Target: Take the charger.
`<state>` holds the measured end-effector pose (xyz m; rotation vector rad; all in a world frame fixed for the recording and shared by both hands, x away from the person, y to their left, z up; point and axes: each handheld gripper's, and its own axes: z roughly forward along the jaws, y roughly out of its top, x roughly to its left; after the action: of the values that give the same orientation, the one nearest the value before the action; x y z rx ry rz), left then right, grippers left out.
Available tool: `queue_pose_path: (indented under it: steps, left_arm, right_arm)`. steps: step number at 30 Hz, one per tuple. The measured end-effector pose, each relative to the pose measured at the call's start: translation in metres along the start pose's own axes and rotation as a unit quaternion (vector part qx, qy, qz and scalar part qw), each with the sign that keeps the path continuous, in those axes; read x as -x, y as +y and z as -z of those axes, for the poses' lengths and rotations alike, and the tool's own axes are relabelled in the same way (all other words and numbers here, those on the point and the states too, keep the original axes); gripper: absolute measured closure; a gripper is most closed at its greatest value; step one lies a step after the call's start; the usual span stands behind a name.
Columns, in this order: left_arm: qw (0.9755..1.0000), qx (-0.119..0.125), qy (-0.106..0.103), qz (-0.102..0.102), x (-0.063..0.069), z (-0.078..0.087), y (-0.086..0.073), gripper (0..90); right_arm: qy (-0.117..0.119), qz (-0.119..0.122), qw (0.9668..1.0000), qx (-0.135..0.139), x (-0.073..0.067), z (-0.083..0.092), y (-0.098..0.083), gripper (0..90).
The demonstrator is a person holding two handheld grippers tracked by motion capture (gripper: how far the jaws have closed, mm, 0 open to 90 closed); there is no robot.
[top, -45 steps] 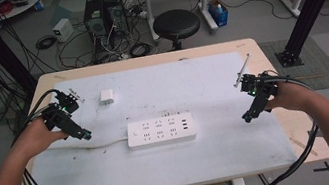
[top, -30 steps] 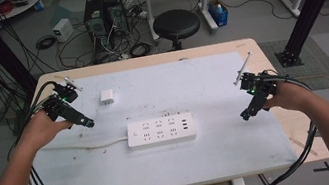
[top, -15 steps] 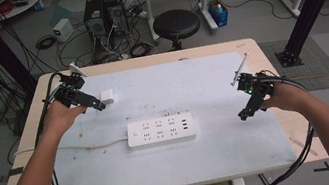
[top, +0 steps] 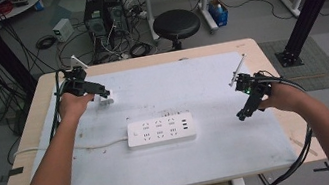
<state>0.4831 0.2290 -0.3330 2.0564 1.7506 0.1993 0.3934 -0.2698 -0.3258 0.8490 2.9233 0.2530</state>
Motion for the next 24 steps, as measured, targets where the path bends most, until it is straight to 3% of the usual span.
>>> queue_pose_path:
  steps: [13,16,20,24]
  left_arm:
    - [0.9976,0.01,0.04,0.055,-0.004,-0.049,0.018,5.2]
    - [0.9969,0.014,0.046,0.063,-0.003,-0.055,0.019,5.2]
    - [0.9972,0.013,0.051,0.053,0.0,-0.065,0.021,5.2]
    - [0.9964,0.015,0.057,0.062,-0.002,-0.073,0.022,5.2]
  right_arm:
    - [0.006,-0.009,0.9999,0.012,0.002,-0.003,-0.001,1.4]
    - [0.006,-0.011,0.9998,0.014,0.003,-0.003,-0.004,1.4]
    - [0.006,-0.015,0.9998,0.015,0.005,-0.003,-0.006,1.5]
    - [0.008,-0.024,0.9995,0.018,0.004,-0.003,-0.007,1.4]
